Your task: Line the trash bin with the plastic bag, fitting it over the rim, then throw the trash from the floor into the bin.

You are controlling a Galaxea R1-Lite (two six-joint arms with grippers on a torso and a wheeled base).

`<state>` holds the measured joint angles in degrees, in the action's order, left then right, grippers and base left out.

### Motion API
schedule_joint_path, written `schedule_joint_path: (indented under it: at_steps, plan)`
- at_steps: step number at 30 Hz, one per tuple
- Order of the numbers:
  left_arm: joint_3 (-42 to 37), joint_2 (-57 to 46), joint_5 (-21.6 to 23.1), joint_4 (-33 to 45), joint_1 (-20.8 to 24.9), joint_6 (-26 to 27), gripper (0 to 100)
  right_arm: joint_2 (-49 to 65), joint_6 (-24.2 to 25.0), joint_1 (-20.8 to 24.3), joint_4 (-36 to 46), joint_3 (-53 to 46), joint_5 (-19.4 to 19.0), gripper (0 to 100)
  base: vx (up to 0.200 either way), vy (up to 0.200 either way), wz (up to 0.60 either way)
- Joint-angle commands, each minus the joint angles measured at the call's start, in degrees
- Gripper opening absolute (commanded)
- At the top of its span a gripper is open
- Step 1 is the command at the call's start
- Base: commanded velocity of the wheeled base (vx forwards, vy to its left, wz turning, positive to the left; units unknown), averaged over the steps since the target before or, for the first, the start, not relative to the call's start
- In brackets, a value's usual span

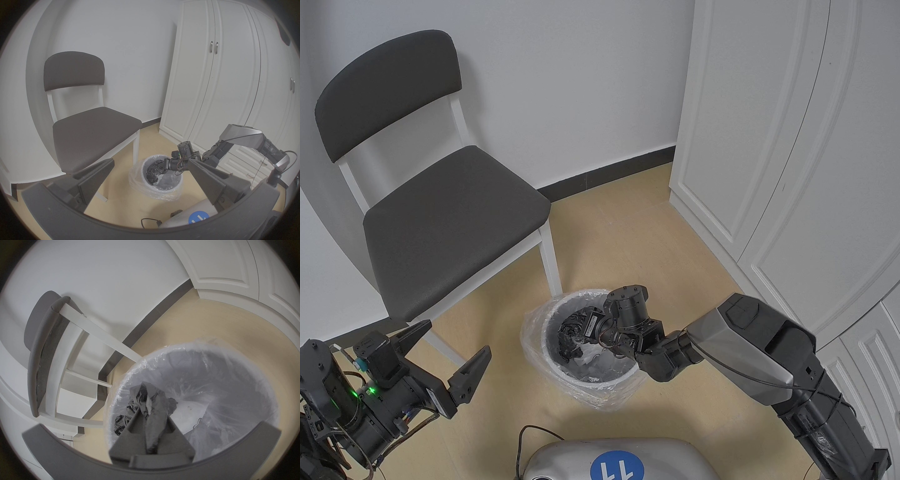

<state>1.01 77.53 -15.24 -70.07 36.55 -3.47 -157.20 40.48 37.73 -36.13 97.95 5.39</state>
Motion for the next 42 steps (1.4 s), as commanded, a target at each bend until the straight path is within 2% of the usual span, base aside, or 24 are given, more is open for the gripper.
schedule_joint_path:
  at_steps: [1,10,25,31,36,42]
  plan:
    - [-1.01,-0.10,-0.05,0.11,0.02,-0.13,100,-1.18,-0.06,-0.11,0.36,0.57,0.32,0,0.000,0.000,0.00]
    - [-1.01,-0.01,-0.05,0.20,0.10,-0.13,100,-2.15,-2.52,-0.46,0.71,0.57,1.20,0,0.000,0.000,0.00]
    - [-1.01,0.16,-0.05,0.29,0.10,-0.13,100,-1.71,-3.31,-0.11,0.71,0.05,2.52,0,0.000,0.000,0.00]
    - [-1.01,-0.10,-0.05,0.37,0.10,-0.13,100,2.33,-2.60,0.85,-0.34,-4.17,3.05,0,0.000,0.000,0.00]
    - [-1.01,-0.28,-0.05,0.46,0.10,-0.13,100,2.16,-3.40,0.85,-5.26,-7.51,2.35,0,0.000,0.000,0.00]
    - [-1.01,-0.28,-0.05,0.46,0.10,-0.13,100,2.16,-3.83,0.85,-6.41,-10.15,2.43,0,0.000,0.000,0.00]
